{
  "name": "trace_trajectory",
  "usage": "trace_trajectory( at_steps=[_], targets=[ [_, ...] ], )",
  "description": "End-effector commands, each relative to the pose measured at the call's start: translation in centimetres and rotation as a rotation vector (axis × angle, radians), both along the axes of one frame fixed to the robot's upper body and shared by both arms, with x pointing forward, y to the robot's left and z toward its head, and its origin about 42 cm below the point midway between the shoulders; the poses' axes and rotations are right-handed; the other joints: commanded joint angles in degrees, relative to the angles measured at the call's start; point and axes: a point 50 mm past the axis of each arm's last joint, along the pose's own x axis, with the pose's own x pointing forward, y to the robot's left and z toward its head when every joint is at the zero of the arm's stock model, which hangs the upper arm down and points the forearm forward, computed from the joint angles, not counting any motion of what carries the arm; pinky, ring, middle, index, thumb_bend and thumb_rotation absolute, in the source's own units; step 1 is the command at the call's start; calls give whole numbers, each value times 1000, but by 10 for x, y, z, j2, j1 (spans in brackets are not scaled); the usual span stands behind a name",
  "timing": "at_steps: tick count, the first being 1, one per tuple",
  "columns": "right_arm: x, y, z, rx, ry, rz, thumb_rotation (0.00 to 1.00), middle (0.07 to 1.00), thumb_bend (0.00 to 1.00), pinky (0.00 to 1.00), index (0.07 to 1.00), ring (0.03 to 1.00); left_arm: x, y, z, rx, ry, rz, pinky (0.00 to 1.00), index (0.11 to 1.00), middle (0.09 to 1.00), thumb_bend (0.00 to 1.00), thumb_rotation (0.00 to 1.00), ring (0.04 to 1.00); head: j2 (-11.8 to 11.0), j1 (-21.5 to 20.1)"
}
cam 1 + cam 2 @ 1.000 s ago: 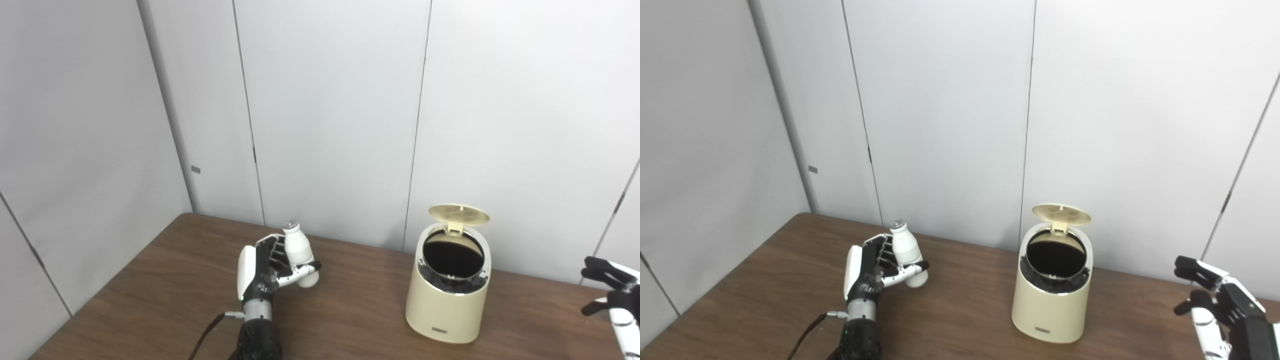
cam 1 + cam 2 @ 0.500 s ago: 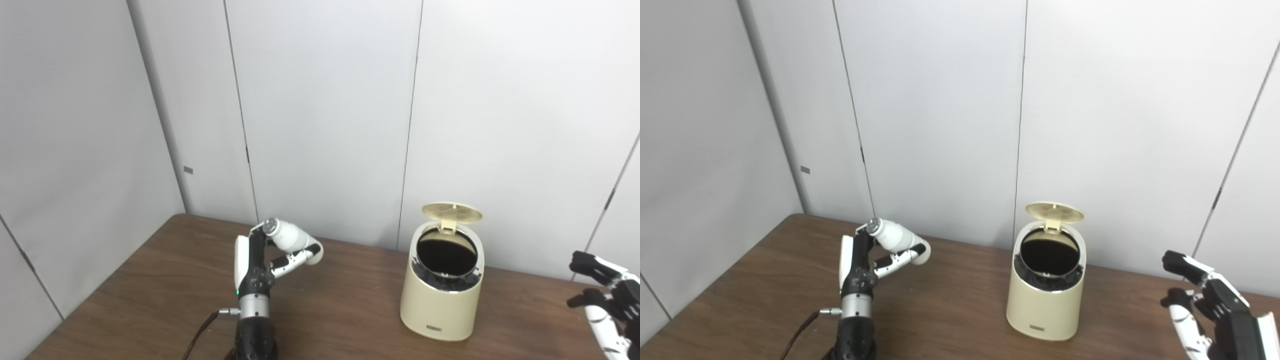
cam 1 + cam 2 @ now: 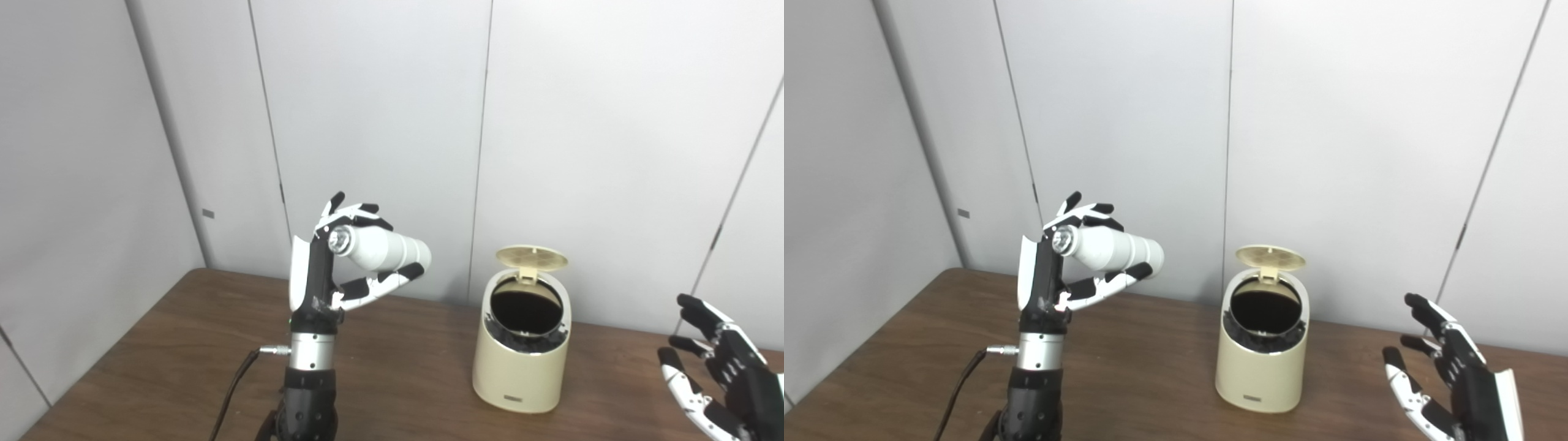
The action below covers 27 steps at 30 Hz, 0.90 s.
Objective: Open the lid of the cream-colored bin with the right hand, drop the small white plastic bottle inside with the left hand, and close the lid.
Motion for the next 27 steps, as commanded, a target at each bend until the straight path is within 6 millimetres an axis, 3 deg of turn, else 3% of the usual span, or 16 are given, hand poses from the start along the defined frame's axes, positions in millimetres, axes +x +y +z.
trace_trajectory(
  at_steps=[1,6,12,16,20,24,27],
  targets=[
    [3,3,13,-2,-83,-2,0,882,0,783,826,887,2,-9,28,52,-133,-24,993,456,504,523,0,710,-2,-6],
    [11,-4,-2,-24,-88,-26,0,927,0,931,875,944,3,-23,32,135,-189,-39,1000,507,466,522,0,711,-2,-26],
    [25,-16,-29,-20,-85,-24,0,925,0,929,873,940,8,-38,33,202,-226,-52,1000,511,460,522,0,716,-13,-60],
    [34,-18,-44,-18,-87,-25,1,912,51,899,860,926,12,-43,32,239,-239,-58,1000,504,465,523,0,716,-18,-93],
    [40,-18,-52,-34,-114,-37,386,882,117,842,843,889,18,-47,28,252,-232,-73,1000,497,471,524,0,716,-16,-114],
    [45,-15,-54,-53,-119,-60,586,859,157,821,829,867,25,-46,22,269,-216,-74,1000,495,473,524,0,725,-14,-139],
    [46,-12,-55,-61,-124,-73,634,853,174,812,827,862,30,-46,20,281,-214,-72,1000,494,474,524,0,727,-12,-152]
  ],
)
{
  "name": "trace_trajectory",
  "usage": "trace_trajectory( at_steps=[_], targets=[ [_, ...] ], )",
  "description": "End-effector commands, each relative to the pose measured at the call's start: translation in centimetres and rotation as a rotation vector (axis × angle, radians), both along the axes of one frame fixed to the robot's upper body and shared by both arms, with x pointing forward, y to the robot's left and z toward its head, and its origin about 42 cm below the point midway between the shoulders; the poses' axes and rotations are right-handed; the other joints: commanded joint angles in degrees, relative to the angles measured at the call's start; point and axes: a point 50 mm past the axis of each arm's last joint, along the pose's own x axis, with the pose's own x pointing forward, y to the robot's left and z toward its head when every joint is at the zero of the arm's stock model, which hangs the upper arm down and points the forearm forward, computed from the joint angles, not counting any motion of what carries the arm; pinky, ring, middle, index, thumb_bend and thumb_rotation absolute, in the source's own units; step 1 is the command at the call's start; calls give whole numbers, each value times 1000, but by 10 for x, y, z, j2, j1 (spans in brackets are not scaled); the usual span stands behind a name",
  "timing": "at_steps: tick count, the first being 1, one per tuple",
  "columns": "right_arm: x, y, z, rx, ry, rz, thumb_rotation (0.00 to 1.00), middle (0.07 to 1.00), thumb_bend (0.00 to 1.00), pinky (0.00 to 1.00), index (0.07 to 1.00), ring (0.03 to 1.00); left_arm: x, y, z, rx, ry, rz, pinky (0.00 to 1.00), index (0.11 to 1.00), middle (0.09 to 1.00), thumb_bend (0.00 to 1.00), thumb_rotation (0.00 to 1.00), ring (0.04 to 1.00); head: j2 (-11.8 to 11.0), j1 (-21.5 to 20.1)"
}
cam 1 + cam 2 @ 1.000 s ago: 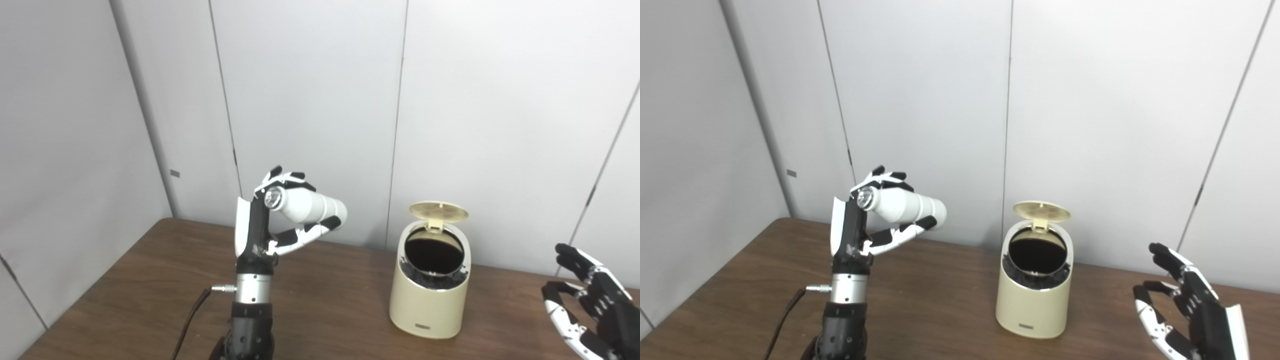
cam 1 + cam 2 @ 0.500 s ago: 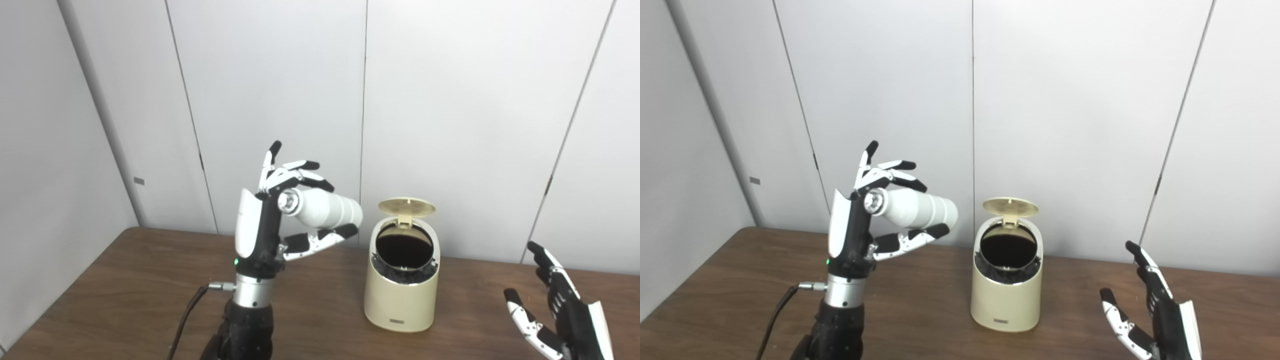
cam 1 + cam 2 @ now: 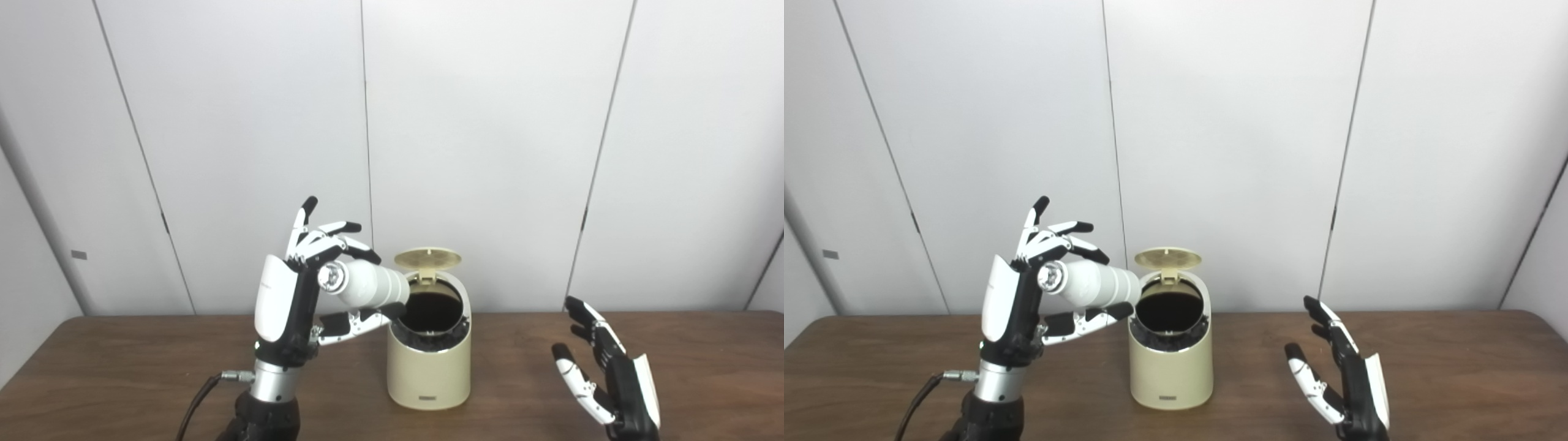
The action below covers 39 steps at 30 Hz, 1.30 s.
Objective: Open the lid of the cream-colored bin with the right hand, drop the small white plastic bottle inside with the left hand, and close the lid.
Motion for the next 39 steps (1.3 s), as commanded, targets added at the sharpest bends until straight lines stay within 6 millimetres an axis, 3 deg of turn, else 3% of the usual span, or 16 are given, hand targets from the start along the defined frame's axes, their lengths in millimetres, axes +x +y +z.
trace_trajectory(
  at_steps=[1,13,22,39],
  targets=[
    [8,2,14,-13,-77,2,640,850,178,807,824,859,10,1,27,-7,-98,-10,1000,494,474,524,0,725,0,-3],
    [6,13,16,-15,-109,-8,672,835,210,758,807,836,32,-7,15,51,-93,-9,1000,496,472,523,0,710,5,-24],
    [5,11,12,2,-91,-4,711,841,225,775,808,846,56,-24,13,80,-94,0,1000,495,472,524,0,705,10,-22],
    [2,17,14,-4,-90,2,675,843,215,783,808,855,79,-43,3,99,-69,27,1000,488,474,525,0,700,14,-24]
  ],
)
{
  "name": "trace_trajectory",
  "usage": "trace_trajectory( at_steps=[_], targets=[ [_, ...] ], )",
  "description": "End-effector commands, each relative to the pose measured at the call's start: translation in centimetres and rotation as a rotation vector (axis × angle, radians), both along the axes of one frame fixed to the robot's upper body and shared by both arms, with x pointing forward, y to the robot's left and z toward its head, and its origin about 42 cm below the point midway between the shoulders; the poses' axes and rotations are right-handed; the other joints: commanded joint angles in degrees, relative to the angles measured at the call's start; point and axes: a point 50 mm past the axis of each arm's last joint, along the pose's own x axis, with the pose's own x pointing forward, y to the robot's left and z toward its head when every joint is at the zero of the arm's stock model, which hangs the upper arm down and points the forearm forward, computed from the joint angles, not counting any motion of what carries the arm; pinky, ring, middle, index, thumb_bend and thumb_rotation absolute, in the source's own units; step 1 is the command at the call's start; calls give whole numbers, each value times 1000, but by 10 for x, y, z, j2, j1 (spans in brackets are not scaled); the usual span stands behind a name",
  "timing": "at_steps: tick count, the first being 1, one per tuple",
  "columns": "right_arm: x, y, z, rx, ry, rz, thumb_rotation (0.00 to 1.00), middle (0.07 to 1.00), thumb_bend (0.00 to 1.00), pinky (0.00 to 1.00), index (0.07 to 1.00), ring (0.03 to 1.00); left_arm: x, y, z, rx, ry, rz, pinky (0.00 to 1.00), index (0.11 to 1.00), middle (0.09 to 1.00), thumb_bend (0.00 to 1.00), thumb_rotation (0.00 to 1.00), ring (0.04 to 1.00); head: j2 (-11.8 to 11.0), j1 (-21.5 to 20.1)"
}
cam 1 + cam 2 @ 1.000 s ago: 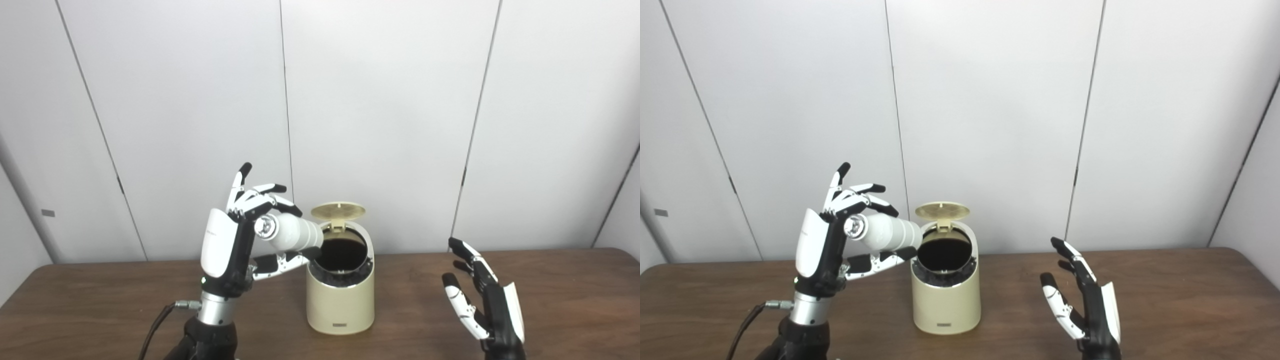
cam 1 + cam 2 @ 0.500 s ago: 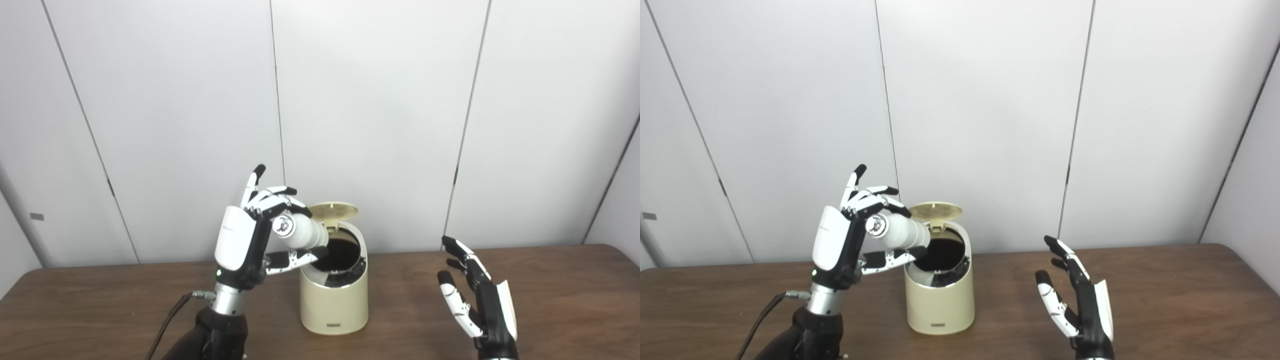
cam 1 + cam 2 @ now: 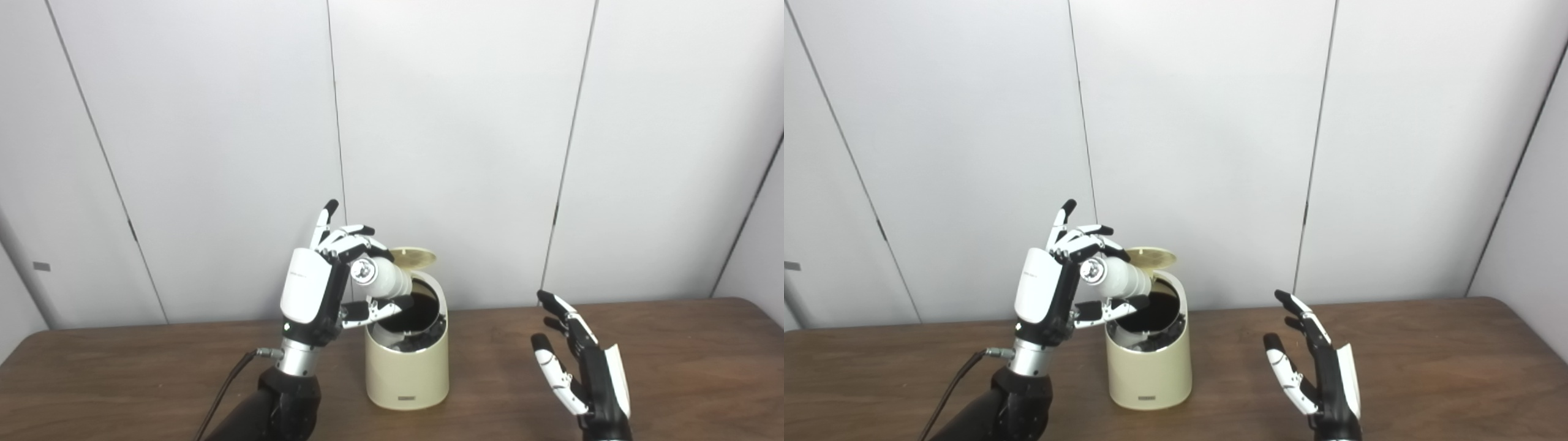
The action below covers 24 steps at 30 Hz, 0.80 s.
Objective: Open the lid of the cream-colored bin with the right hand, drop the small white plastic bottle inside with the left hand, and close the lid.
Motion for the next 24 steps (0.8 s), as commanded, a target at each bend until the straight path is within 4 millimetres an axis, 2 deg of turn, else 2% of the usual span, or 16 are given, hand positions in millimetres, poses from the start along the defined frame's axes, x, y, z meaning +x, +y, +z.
trace_trajectory(
  at_steps=[1,11,17,19,24],
  targets=[
    [3,7,13,2,-63,19,676,842,218,780,809,854,9,-4,31,-24,-84,-25,1000,489,474,525,0,699,-1,-1],
    [4,4,10,4,-56,24,688,851,233,792,823,862,6,0,28,-24,-55,-44,1000,476,484,525,0,680,1,0],
    [4,4,10,5,-57,26,673,847,243,781,819,857,5,4,27,-1,-32,-48,1000,502,482,524,0,691,2,1],
    [3,5,12,6,-60,29,677,847,237,771,816,854,4,5,27,-2,-17,-51,1000,492,519,522,60,706,1,1],
    [2,7,14,9,-62,34,661,850,229,779,813,860,3,7,27,0,4,-59,1000,489,527,520,79,726,2,0]
  ],
)
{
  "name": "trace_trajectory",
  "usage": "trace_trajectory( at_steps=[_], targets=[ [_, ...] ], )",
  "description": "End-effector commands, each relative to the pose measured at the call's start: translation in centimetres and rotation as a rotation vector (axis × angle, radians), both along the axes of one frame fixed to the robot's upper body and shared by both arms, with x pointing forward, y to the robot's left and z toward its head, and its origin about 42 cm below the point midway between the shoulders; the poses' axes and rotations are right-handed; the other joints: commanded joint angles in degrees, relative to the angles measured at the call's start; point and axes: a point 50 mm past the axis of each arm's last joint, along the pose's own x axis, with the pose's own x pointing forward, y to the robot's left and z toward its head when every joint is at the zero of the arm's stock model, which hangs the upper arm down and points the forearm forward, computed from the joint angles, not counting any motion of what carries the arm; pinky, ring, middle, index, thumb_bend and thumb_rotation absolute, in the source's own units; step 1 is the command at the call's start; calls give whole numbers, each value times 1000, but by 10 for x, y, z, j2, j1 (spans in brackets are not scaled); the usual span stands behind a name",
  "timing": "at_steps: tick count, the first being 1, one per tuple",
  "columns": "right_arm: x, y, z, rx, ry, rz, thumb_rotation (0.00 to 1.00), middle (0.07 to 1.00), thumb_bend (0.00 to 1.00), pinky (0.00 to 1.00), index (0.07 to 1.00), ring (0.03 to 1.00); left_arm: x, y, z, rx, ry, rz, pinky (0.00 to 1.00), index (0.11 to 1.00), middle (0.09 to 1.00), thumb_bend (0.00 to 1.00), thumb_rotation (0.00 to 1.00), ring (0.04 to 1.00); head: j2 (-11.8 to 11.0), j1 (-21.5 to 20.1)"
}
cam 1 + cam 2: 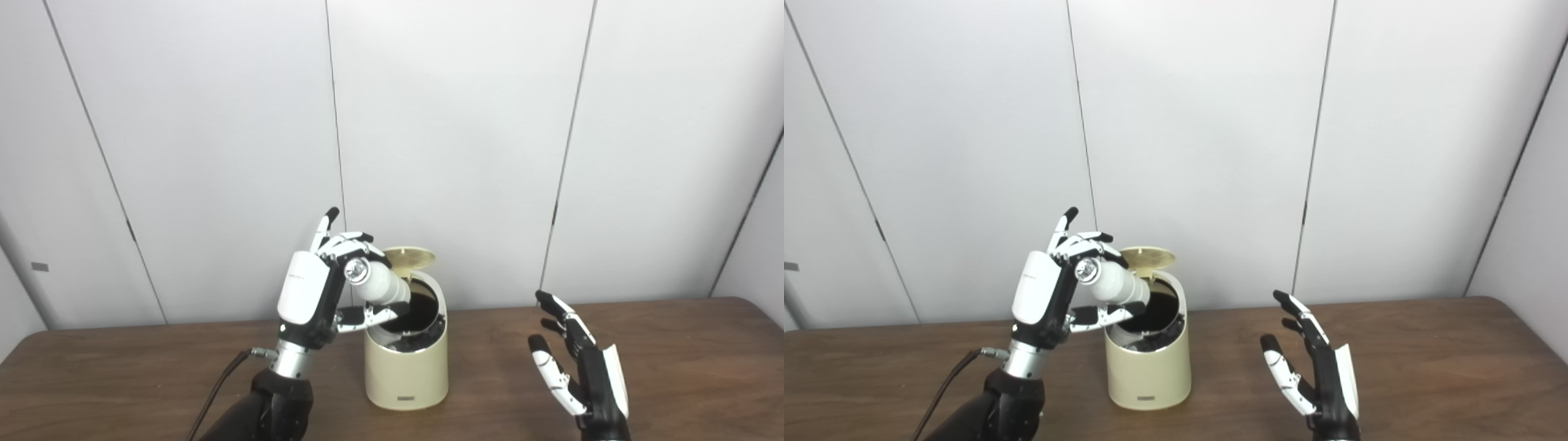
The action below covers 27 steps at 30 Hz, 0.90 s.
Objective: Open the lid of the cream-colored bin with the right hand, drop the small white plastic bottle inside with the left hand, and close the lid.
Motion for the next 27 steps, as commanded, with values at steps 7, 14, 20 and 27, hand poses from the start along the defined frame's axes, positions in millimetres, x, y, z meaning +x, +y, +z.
trace_trajectory(
  at_steps=[7,14,20,27],
  targets=[
    [3,7,13,2,-68,24,652,846,234,778,814,856,6,-1,30,-27,-65,-25,1000,489,531,521,76,725,0,-4],
    [4,6,13,10,-69,26,641,848,233,779,816,857,6,-2,29,-25,-65,-23,1000,488,532,523,73,719,0,-4],
    [4,6,14,1,-74,20,640,844,233,769,811,849,6,-2,28,-23,-65,-21,1000,488,531,523,72,713,1,-6],
    [5,7,15,9,-78,25,618,842,223,777,805,850,7,-2,28,-9,-85,-6,1000,488,531,523,63,704,1,-7]
  ],
)
